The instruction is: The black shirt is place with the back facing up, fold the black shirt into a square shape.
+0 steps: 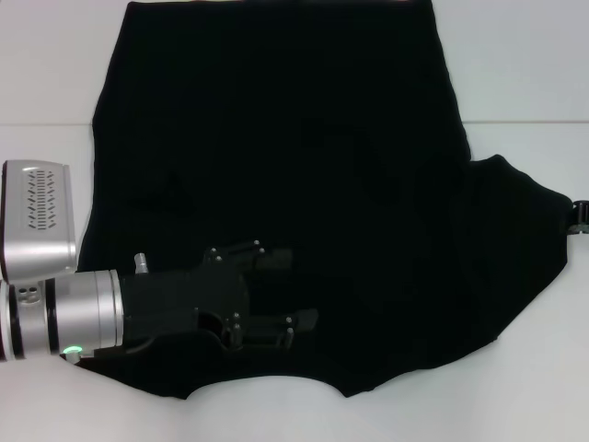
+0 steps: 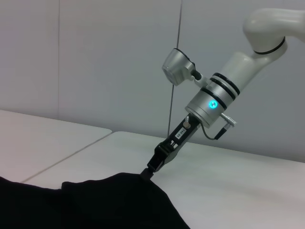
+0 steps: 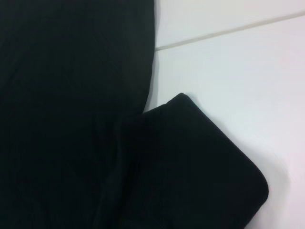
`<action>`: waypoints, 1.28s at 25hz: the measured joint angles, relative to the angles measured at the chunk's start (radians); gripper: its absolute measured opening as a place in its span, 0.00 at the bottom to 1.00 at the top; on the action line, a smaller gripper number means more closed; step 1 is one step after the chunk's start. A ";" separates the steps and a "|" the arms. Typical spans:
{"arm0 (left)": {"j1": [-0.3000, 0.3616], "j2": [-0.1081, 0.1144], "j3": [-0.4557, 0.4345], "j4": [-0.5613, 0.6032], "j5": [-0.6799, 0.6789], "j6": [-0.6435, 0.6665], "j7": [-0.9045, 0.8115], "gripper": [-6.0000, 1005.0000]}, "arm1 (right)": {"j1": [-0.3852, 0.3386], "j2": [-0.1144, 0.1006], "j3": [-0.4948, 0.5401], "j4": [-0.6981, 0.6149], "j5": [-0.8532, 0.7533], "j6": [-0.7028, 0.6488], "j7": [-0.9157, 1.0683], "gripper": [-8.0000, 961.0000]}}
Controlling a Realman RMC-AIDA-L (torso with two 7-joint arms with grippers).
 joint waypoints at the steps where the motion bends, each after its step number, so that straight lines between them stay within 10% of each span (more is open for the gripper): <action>1: -0.001 0.000 0.000 -0.002 0.000 0.000 0.000 0.86 | -0.001 -0.001 0.001 -0.002 0.000 0.000 0.000 0.01; 21: -0.010 0.001 0.000 -0.005 0.000 -0.012 0.000 0.86 | 0.034 -0.003 0.029 -0.012 0.016 0.019 -0.036 0.01; 32: -0.013 0.006 -0.001 -0.006 0.000 -0.028 -0.020 0.86 | 0.152 0.051 -0.018 -0.002 0.090 -0.047 -0.132 0.01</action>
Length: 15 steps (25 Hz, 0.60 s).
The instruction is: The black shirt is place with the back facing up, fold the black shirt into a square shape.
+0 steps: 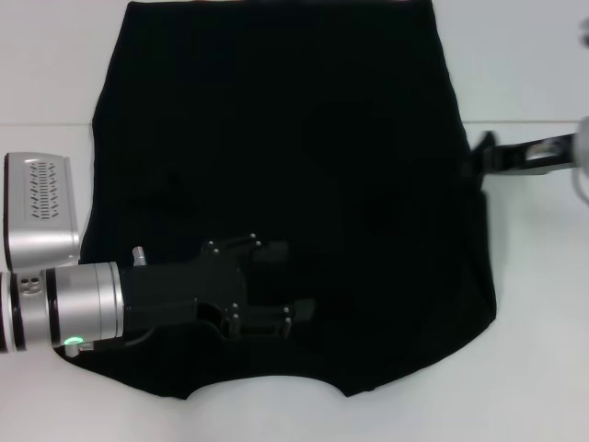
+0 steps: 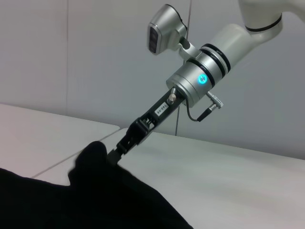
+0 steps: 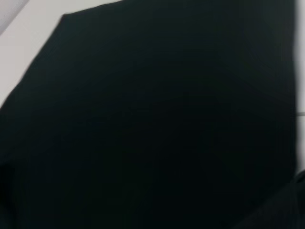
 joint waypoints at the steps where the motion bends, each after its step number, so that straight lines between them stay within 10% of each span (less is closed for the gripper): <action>1: 0.000 0.001 0.000 0.000 0.000 0.000 -0.002 0.86 | 0.009 0.010 -0.018 0.000 0.000 -0.009 0.000 0.01; 15: -0.008 0.006 -0.001 0.000 0.000 -0.011 -0.004 0.86 | 0.082 0.072 -0.130 0.001 0.002 -0.004 0.023 0.01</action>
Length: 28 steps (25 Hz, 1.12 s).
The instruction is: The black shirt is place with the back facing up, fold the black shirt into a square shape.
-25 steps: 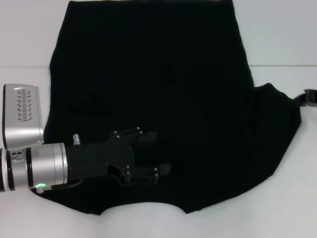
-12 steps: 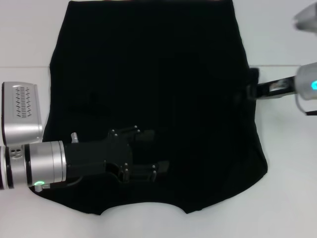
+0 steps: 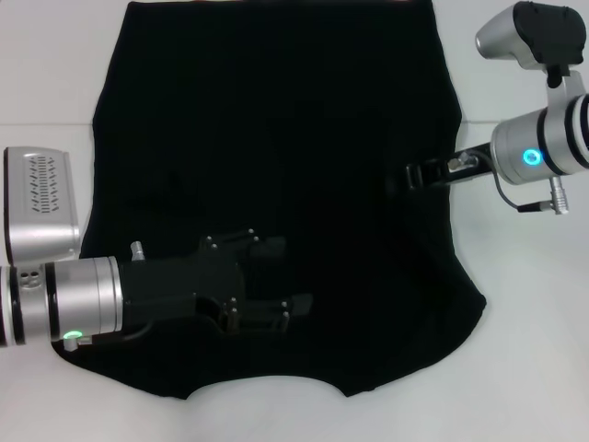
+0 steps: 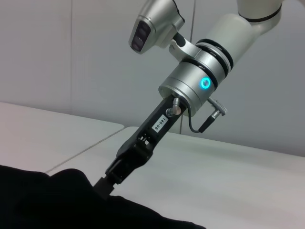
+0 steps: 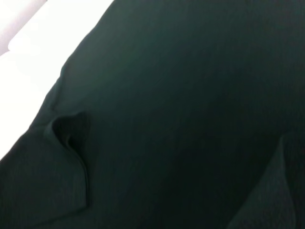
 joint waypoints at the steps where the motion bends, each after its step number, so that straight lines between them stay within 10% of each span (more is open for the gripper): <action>1: -0.001 0.000 0.000 0.000 0.000 -0.001 0.000 0.86 | 0.002 0.003 0.000 0.000 0.000 0.008 0.005 0.01; 16: 0.006 0.006 -0.015 0.000 0.001 -0.017 -0.047 0.86 | -0.011 -0.005 0.012 -0.022 0.057 0.036 0.001 0.42; 22: 0.026 0.054 -0.085 0.013 0.008 0.038 -0.238 0.86 | -0.099 -0.019 0.024 -0.034 0.253 -0.065 -0.172 0.71; 28: 0.109 0.080 -0.266 0.126 0.105 0.138 -0.288 0.86 | -0.170 -0.009 0.024 -0.026 0.379 -0.129 -0.328 0.79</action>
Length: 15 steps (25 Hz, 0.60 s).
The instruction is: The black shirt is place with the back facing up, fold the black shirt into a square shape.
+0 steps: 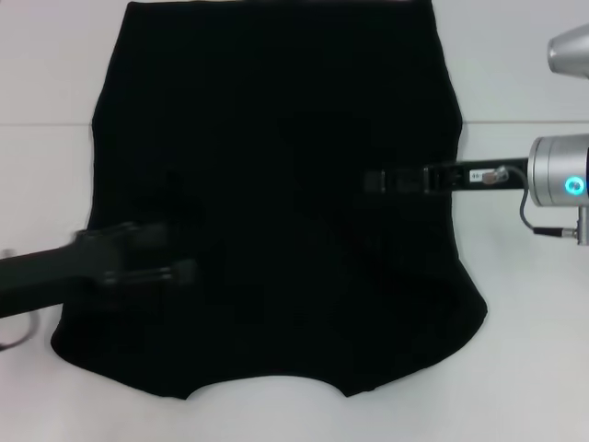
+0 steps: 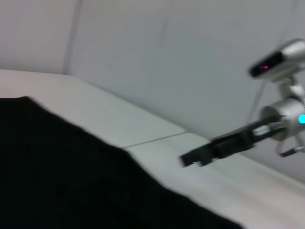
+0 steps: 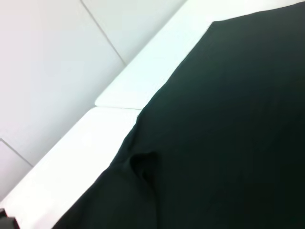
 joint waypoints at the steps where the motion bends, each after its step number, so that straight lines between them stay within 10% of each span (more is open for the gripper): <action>1: 0.000 0.000 0.000 0.000 0.000 0.000 0.000 0.86 | -0.006 0.003 0.000 0.000 0.007 0.000 -0.006 0.79; 15: 0.065 -0.008 -0.133 0.071 0.229 -0.139 0.002 0.86 | 0.003 0.025 -0.002 0.003 0.013 0.041 -0.007 0.78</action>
